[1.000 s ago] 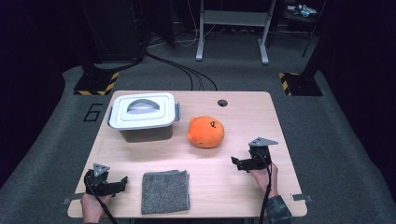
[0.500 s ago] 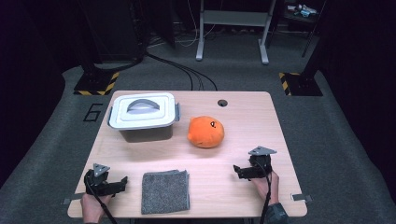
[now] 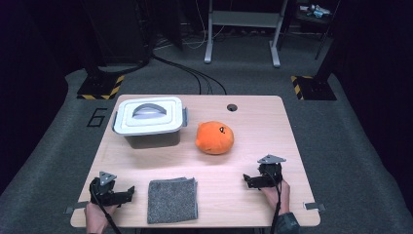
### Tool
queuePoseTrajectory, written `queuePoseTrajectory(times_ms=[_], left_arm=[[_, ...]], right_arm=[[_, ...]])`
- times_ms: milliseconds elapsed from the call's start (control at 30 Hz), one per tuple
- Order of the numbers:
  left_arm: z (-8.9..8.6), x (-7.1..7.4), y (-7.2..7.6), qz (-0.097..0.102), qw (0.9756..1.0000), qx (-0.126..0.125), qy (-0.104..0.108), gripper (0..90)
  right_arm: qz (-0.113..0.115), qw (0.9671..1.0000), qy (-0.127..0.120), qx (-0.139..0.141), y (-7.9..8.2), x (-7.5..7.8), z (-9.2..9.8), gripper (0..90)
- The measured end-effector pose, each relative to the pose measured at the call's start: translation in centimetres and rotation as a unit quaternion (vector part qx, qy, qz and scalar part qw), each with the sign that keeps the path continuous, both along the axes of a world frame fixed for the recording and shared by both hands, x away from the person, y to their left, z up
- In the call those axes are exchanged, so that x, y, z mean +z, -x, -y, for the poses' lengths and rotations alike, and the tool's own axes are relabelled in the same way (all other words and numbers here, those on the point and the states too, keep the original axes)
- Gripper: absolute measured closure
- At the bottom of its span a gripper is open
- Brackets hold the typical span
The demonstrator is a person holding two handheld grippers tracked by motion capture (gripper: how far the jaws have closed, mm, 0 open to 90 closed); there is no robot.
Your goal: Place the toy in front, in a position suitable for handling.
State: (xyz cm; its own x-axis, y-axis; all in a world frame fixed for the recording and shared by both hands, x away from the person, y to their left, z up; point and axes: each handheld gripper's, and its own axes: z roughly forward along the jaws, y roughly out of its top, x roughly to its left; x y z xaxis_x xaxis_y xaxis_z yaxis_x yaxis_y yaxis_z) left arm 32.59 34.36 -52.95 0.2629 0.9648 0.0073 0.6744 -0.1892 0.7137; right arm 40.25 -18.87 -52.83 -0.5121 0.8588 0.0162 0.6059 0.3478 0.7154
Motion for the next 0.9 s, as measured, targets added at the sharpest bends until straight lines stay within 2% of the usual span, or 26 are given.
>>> queuePoseTrajectory(times_ms=[33,267,300,400,500,633,667,700,833,867,900], left_arm=[[0.3,0.1,0.1,0.004,1.0,-0.003,0.001,0.4],[1.9,1.7,1.1,0.017,0.999,-0.037,0.016,0.4],[2.5,2.3,1.4,0.022,0.9982,-0.049,0.029,0.4],[3.1,2.7,1.6,0.026,0.9974,-0.059,0.031,1.1],[4.3,2.9,1.8,0.023,0.996,-0.079,0.033,1.8],[5.7,2.8,1.8,0.022,0.9935,-0.1,0.048,2.0],[6.4,2.8,1.8,0.017,0.9922,-0.114,0.048,2.0],[6.4,2.8,1.8,0.017,0.9922,-0.114,0.048,2.0],[7.6,2.8,1.7,0.005,0.9892,-0.137,0.053,2.2],[8.2,2.6,1.5,-0.002,0.9877,-0.148,0.051,2.3],[8.2,2.6,1.5,-0.002,0.9877,-0.148,0.051,2.6]], right_arm=[[-0.003,1.0,0.009,0.002,0.0,0.0,-0.2,1.2],[-0.002,1.0,0.009,0.0,0.0,0.0,-0.2,1.3],[0.001,1.0,0.007,-0.002,0.0,-0.1,-0.2,1.3],[0.001,1.0,0.007,-0.003,0.0,-0.1,-0.2,1.3],[0.001,1.0,0.007,-0.002,0.0,-0.1,-0.2,1.3],[0.002,1.0,0.007,-0.002,0.0,-0.1,-0.2,1.3],[0.001,1.0,0.007,-0.003,0.0,-0.1,-0.2,1.3],[0.002,1.0,0.007,-0.002,0.0,-0.1,-0.2,1.3],[0.002,1.0,0.006,-0.003,0.0,-0.1,-0.2,1.3],[0.002,1.0,0.006,-0.003,0.0,-0.1,-0.2,1.3],[0.002,1.0,0.006,-0.003,0.0,-0.1,-0.2,1.3]])
